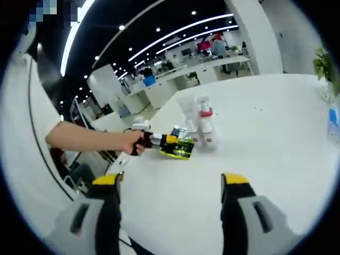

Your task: Arrange the skincare products in the storage area until every visible bottle or jar stands upright without overlapping.

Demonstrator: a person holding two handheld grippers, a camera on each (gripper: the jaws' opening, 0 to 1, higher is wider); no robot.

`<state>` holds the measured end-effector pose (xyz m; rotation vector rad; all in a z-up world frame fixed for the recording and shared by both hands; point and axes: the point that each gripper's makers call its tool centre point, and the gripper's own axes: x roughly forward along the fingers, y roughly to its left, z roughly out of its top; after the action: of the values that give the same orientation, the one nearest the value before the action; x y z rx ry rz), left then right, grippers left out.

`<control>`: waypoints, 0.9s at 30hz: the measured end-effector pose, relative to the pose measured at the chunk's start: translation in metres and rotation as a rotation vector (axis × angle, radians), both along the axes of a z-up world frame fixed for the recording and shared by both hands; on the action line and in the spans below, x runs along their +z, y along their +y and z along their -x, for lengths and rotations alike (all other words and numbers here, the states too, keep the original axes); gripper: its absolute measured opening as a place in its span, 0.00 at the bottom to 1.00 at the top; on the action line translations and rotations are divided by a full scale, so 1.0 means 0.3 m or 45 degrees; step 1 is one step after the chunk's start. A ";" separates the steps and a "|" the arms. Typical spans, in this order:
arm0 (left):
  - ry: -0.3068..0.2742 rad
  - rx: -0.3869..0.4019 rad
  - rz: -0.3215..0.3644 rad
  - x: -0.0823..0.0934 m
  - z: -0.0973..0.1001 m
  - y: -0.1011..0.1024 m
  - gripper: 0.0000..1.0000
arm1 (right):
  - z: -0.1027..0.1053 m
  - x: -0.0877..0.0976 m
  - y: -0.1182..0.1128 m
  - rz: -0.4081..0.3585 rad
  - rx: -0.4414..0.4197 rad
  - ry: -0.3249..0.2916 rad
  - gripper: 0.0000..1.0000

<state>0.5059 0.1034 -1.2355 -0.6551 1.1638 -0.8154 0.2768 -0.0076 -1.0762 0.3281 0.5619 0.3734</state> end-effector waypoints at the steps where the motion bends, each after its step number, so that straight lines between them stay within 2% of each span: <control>1: -0.008 -0.004 -0.011 0.001 -0.005 0.003 0.25 | 0.001 -0.001 0.001 0.000 0.000 0.000 0.75; 4: -0.013 -0.034 -0.065 0.002 0.003 0.009 0.27 | 0.003 -0.005 0.002 0.001 0.001 0.001 0.74; 6: -0.062 -0.089 -0.120 -0.005 0.006 0.015 0.29 | 0.005 -0.007 0.007 -0.003 0.004 0.002 0.74; 10: -0.107 -0.143 -0.174 -0.002 0.009 0.021 0.34 | 0.008 -0.011 0.015 0.001 0.018 0.003 0.74; 11: -0.150 -0.174 -0.202 -0.003 0.006 0.029 0.36 | 0.010 -0.012 0.017 0.004 0.022 0.004 0.74; 14: -0.194 -0.191 -0.249 -0.005 -0.001 0.043 0.39 | 0.017 -0.017 0.023 0.017 0.034 0.007 0.74; 20: -0.228 -0.227 -0.319 -0.014 0.000 0.076 0.40 | 0.030 -0.022 0.023 0.024 0.039 0.011 0.74; 25: -0.244 -0.228 -0.341 -0.018 -0.002 0.091 0.40 | 0.039 -0.025 0.024 0.023 0.038 0.015 0.74; 27: -0.278 -0.225 -0.381 -0.015 -0.009 0.108 0.40 | 0.042 -0.026 0.026 0.025 0.039 0.016 0.74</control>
<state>0.5085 0.1358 -1.2400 -0.2126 1.1244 -0.8172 0.2643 0.0001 -1.0840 0.3036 0.5830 0.3958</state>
